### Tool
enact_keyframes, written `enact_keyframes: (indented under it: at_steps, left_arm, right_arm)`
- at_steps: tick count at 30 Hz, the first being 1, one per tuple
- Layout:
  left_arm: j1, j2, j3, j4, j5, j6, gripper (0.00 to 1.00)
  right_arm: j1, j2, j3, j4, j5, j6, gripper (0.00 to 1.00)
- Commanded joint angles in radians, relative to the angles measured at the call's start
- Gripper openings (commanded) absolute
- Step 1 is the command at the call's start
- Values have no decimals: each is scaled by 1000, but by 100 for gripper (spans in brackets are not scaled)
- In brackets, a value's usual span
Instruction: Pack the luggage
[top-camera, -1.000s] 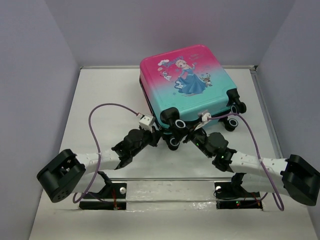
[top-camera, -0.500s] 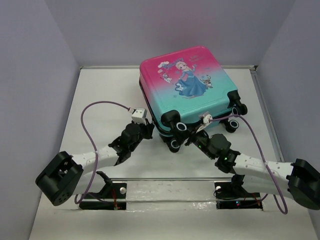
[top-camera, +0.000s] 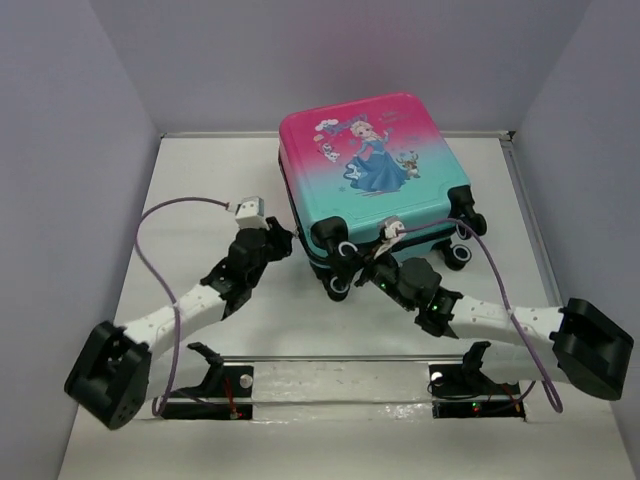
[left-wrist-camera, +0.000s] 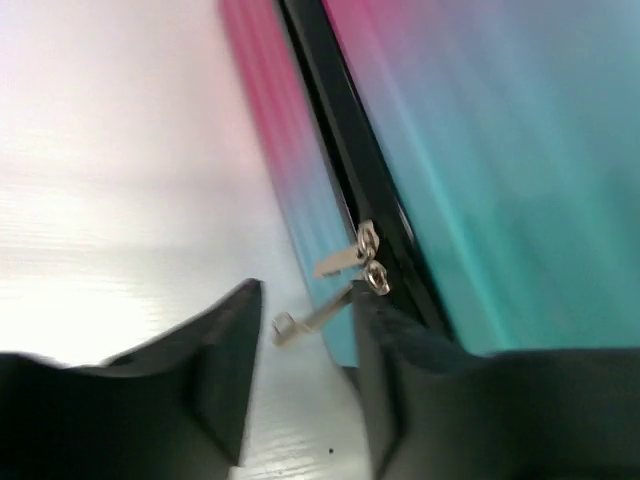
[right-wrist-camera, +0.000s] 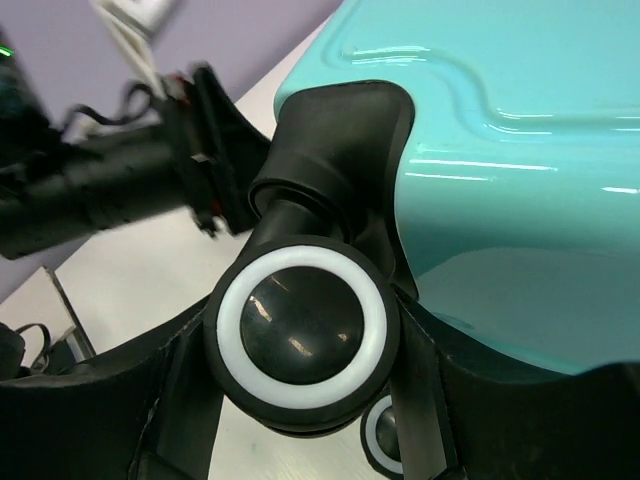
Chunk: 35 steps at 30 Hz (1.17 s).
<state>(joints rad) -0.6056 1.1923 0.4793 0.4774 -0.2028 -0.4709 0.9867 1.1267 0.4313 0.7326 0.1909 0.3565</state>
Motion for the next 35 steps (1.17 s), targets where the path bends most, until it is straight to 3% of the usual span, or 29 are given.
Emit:
enact_keyframes:
  at_steps: [1,3,4,5,8,11,12,13,14,19,23,31,35]
  left_arm:
    - [63,-322,21,-67,-308,-84,57]
    - [61,-493,42,-191,-361,-100,60]
    - [61,-554,51,-230,-369,-98,86]
    - [61,-656,61,-290,-372,-78,99]
    - [61,-784,114,-377,-388,-77,99]
    - [61,-899,186,-476,-365,-57,99]
    - [61,-907,227,-500,-348,-35,99]
    - [61,-912,246,-522,-339,-28,99]
    - [61,-915,264,-542,-325,-22,99]
    - [61,-892,328,-615,-195,-17,99]
    - [61,-869,351,-614,-68,-29,99]
    - [61,-902,352,-611,-14,6,99]
    - [61,-898,351,-628,-18,18,99]
  right_arm:
    - [55,137,162,62,-71,-2,7]
    - [70,241,264,45,-99,-11,7]
    - [105,272,297,36,-105,-19,7]
    - [119,301,331,36,-113,-27,7]
    - [145,416,475,7,-137,-34,7]
    - [191,496,631,-134,-78,-37,47]
    - [191,499,658,-201,-50,-33,66]
    - [191,489,664,-214,-24,-30,94]
    - [191,470,652,-219,-4,-30,100]
    - [191,265,545,-277,74,-85,100]
    - [191,-101,408,-357,162,-152,100]
    - [191,-724,247,-666,427,-228,100]
    - [191,-823,213,-785,509,-191,100]
